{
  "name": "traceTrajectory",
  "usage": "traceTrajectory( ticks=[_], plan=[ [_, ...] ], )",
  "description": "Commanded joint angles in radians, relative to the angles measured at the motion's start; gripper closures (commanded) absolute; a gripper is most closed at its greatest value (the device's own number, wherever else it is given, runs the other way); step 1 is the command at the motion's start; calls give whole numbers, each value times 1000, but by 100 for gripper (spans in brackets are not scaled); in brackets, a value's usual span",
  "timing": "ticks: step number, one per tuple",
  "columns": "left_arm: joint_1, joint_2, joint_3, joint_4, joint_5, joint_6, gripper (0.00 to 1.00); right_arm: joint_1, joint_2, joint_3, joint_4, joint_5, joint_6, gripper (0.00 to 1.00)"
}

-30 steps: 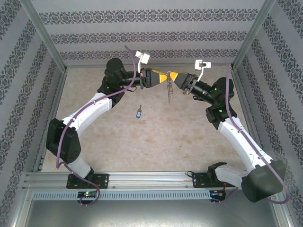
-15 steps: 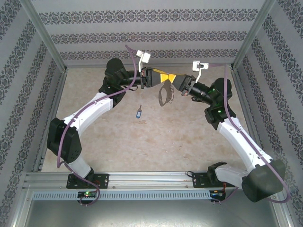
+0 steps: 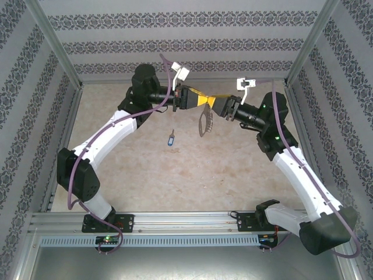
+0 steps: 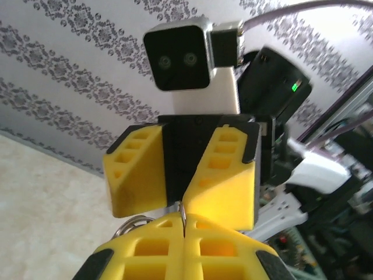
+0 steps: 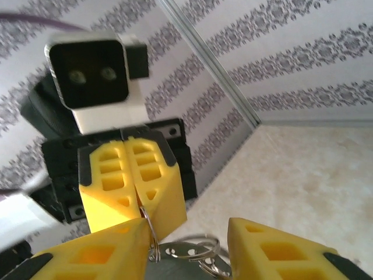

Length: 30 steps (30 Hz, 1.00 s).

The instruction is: Put the keys on the keyring

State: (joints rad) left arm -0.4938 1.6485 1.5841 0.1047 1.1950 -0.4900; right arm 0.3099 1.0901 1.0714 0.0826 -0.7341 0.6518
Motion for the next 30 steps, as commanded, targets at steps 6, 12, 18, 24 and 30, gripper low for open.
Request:
traceTrajectory(
  ticks=[6, 12, 18, 24, 30],
  plan=[
    [-29, 34, 323, -997, -25, 749, 100, -27, -6, 198, -480, -198, -318, 58],
    [-61, 58, 379, -1134, -1, 850, 100, -21, 40, 278, -631, -299, -402, 61],
    [-84, 76, 395, -1202, -23, 904, 100, 13, 75, 316, -680, -370, -402, 64],
    [-88, 70, 394, -1216, -27, 919, 100, 28, 87, 317, -772, -375, -460, 65],
    [-88, 54, 375, -1216, -8, 925, 100, 34, 92, 321, -840, -346, -505, 65]
  ],
)
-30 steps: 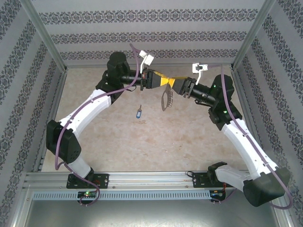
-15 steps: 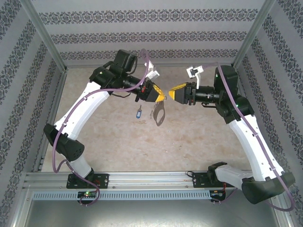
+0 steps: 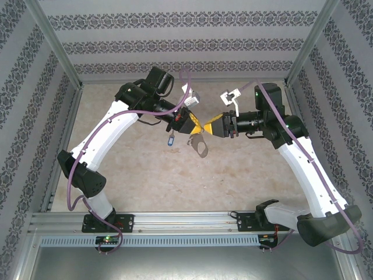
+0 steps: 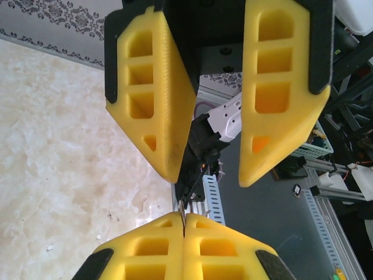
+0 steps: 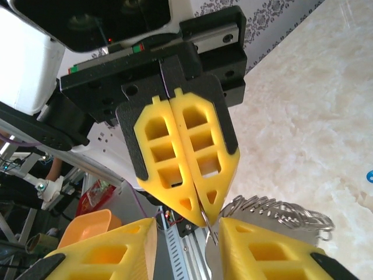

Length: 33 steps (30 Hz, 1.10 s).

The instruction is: Put the keys on the keyring

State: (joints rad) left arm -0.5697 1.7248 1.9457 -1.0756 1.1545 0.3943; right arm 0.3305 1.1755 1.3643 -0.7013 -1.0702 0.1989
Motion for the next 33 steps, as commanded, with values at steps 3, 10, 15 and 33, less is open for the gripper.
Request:
traceTrajectory(
  ticks=[3, 10, 15, 33],
  plan=[
    [-13, -27, 3, -32, 42, 40, 100, 26, 13, 34, -57, -9, -51, 65],
    [-13, -25, 6, -21, 60, 30, 100, 51, 33, 38, -63, 4, -57, 68],
    [-13, -27, 7, -14, 73, 22, 100, 58, 35, 32, -57, 13, -61, 76],
    [37, -165, -296, 525, 188, -354, 72, -12, -50, -84, 335, 19, 155, 100]
  ],
)
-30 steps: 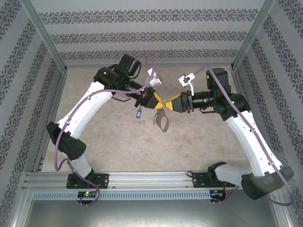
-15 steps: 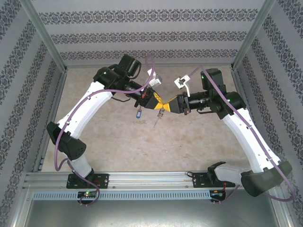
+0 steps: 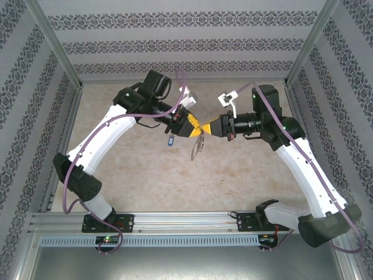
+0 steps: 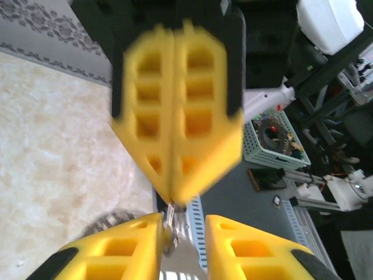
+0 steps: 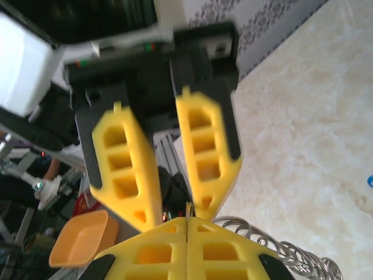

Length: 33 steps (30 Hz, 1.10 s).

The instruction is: Put the keys on the keyring

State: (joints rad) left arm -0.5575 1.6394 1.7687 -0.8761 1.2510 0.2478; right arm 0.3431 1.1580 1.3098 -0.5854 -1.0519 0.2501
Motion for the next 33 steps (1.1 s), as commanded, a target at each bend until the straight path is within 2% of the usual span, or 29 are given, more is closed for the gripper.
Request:
traceTrajectory(
  ticks=[1, 2, 4, 5, 6, 8, 12, 15, 16, 18, 20, 21, 24, 28, 31, 33],
  plan=[
    [39, -121, -224, 559, 105, -373, 70, -31, -41, -45, 273, 2, 137, 100],
    [53, -158, -333, 862, 107, -567, 67, -36, -49, -65, 336, 6, 178, 100],
    [75, -165, -458, 1358, 91, -922, 66, -36, -52, -92, 418, 15, 235, 100],
    [83, -141, -472, 1522, 91, -1047, 72, -35, -50, -99, 450, 15, 253, 100],
    [85, -121, -474, 1600, 90, -1121, 77, -34, -48, -103, 463, 15, 260, 100],
    [88, -98, -473, 1685, 85, -1191, 80, -32, -47, -111, 466, 13, 255, 100],
    [116, -115, -481, 1588, 61, -1123, 80, -41, -53, -122, 402, 29, 211, 100],
    [142, -143, -482, 1368, 31, -980, 78, -60, -71, -154, 376, 95, 209, 100],
    [145, -155, -465, 1215, 5, -884, 76, -63, -76, -162, 343, 132, 194, 96],
    [145, -171, -417, 914, -73, -661, 70, -73, -79, -164, 241, 233, 163, 80],
    [146, -168, -379, 730, -146, -546, 66, -91, -73, -177, 181, 301, 168, 61],
    [146, -164, -367, 674, -181, -516, 66, -94, -64, -172, 137, 343, 162, 57],
    [146, -149, -355, 609, -252, -508, 62, -102, -18, -138, -27, 483, 114, 47],
    [146, -149, -354, 597, -360, -562, 60, -138, 69, -94, -199, 650, 104, 42],
    [146, -149, -348, 579, -433, -607, 62, -158, 135, -83, -229, 671, 113, 37],
    [146, -132, -323, 560, -422, -617, 55, -158, 191, -70, -245, 680, 108, 31]
  ],
)
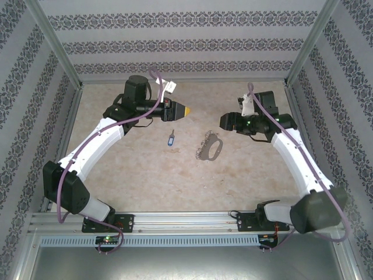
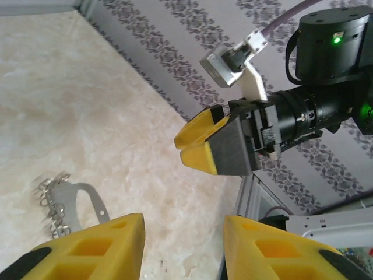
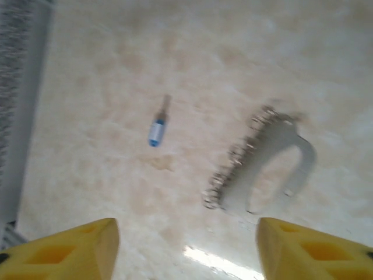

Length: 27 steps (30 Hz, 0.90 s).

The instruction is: Put the keys on the keyring

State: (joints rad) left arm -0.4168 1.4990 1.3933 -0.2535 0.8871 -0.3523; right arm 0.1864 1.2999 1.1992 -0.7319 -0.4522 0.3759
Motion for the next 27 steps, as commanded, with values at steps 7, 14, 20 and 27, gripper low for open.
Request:
traceTrajectory(
  ticks=[7, 14, 20, 27],
  plan=[
    [1, 69, 51, -22, -49, -84, 0, 21, 215, 123, -141, 90, -70, 27],
    [-2, 124, 37, -143, -135, -37, 0, 83, 266, 145, -167, 117, -113, 25],
    [-27, 202, 91, -372, -188, 114, 0, 144, 316, 141, -139, 61, -170, 33],
    [-26, 209, -1, -303, -163, 30, 7, 193, 451, 165, -160, 50, -225, 48]
  ],
)
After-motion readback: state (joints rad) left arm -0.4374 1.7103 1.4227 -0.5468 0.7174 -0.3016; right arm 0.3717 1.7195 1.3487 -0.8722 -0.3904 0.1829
